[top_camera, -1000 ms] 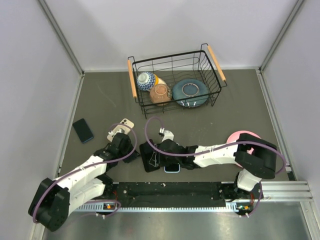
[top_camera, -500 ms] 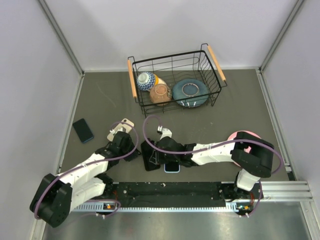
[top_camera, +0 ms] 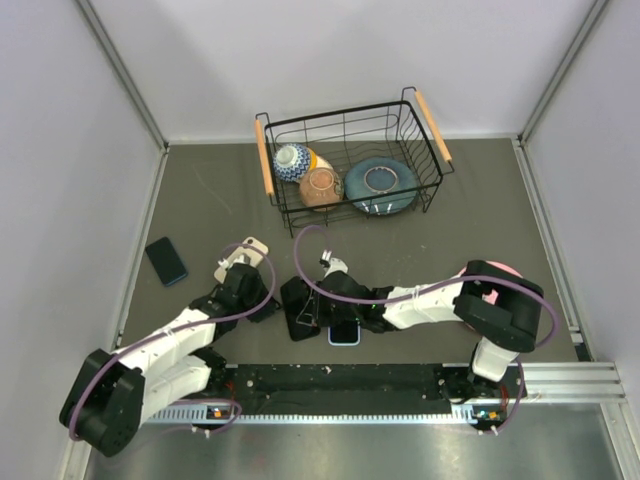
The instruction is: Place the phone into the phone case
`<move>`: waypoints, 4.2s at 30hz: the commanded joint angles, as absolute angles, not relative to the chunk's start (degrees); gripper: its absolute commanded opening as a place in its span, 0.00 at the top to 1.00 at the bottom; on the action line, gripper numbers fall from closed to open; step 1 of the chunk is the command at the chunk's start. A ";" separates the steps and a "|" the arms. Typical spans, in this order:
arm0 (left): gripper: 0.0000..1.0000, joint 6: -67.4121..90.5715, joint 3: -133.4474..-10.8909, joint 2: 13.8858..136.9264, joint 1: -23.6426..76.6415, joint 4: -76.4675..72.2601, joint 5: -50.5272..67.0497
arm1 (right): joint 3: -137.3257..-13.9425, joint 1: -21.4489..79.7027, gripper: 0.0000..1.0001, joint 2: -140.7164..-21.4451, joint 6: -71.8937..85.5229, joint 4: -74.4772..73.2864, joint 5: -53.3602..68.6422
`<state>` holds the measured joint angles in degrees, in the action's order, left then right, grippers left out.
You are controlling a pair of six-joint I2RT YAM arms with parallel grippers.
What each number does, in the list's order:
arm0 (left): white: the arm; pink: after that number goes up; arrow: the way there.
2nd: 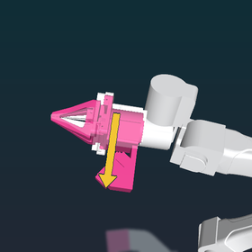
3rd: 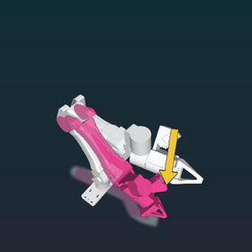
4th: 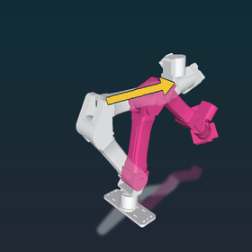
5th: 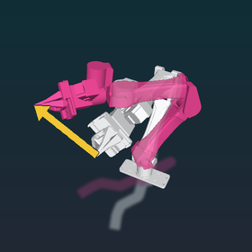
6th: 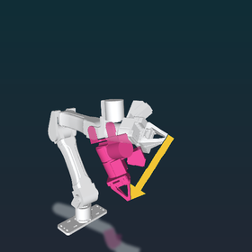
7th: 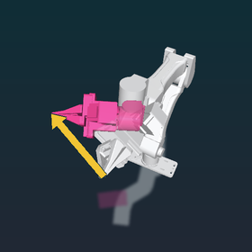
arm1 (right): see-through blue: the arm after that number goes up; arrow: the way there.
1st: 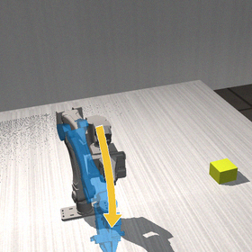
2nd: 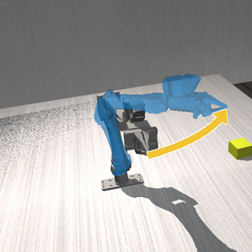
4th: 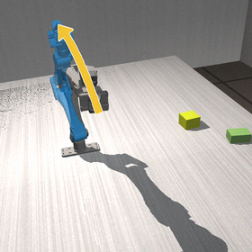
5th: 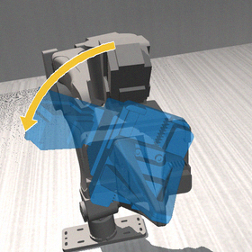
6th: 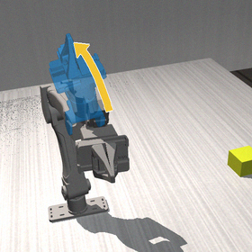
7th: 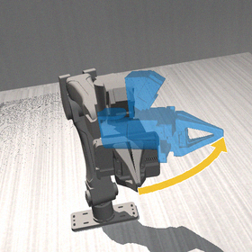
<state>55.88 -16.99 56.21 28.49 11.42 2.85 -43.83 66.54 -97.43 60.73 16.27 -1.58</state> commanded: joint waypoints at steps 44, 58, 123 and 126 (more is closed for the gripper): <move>0.50 47.11 -23.91 46.40 28.92 21.62 -0.62 | -49.12 65.30 0.48 -92.64 59.25 2.56 -5.71; 0.50 45.00 -24.34 58.00 28.83 14.24 3.17 | -55.28 63.37 0.31 -98.08 50.54 -1.85 -5.28; 0.80 43.51 -18.02 58.36 21.88 10.46 21.89 | -38.32 56.60 0.39 -96.24 63.02 41.92 16.08; 0.79 43.77 -18.28 58.62 21.97 10.81 21.45 | -38.84 56.60 0.47 -96.24 62.14 41.22 16.61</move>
<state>44.38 -17.45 57.65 21.41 11.40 18.76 -37.56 56.40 -99.90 62.74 33.98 13.78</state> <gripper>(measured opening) 0.209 0.583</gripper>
